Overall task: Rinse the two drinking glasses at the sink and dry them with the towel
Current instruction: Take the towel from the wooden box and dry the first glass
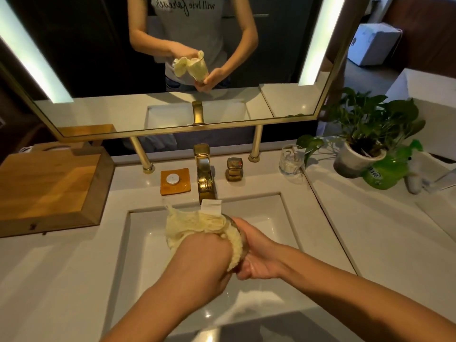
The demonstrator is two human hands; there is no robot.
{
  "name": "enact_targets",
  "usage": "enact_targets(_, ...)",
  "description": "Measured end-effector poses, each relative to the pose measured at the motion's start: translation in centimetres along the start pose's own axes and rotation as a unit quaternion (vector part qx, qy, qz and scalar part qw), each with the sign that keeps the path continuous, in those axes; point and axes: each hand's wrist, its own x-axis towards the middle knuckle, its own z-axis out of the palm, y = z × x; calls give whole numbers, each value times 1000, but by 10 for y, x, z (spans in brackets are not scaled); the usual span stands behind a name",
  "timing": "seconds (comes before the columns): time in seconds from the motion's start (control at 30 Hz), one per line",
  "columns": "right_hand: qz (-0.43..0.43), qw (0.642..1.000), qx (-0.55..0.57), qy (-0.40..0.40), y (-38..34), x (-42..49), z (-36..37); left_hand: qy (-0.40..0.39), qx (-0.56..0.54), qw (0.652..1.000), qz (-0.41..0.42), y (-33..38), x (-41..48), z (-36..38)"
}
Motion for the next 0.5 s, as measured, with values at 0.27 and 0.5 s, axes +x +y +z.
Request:
enact_targets(0.27, -237, 895, -361, 107, -23, -30, 4, -62, -752, 607, -250, -48, 13, -7)
enact_targets(0.5, -408, 565, -704, 134, -8, -29, 0, -109, -869, 408, -259, -40, -3, 20)
